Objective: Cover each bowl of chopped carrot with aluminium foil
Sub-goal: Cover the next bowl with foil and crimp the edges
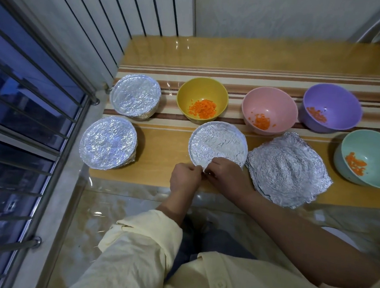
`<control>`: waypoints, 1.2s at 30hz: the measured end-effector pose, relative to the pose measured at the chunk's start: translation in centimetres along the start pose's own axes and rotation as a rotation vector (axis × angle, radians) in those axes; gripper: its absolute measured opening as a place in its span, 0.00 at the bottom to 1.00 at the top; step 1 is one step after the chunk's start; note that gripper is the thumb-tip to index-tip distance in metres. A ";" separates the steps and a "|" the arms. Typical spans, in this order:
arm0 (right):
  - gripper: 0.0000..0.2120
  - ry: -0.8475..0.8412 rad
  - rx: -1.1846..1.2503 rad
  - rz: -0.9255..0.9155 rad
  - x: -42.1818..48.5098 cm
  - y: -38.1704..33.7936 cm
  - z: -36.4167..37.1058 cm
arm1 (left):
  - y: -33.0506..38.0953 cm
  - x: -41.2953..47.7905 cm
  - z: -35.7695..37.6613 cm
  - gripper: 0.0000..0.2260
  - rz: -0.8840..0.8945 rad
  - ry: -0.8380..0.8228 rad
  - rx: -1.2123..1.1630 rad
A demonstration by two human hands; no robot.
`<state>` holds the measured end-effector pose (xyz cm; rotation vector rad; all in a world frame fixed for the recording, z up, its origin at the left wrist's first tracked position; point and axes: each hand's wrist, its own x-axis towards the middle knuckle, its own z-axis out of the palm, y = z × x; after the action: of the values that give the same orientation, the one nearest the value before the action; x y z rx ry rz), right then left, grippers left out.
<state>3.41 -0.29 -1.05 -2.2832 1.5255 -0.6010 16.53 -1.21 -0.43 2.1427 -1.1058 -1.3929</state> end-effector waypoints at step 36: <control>0.07 -0.011 -0.121 -0.066 -0.5 -0.8 -0.2 | -0.6 0.3 -0.5 0.16 -0.244 0.049 -0.380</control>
<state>3.74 0.43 -0.53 -2.4310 1.5247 -0.5264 17.28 -1.10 -0.83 2.0625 -0.5193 -1.5026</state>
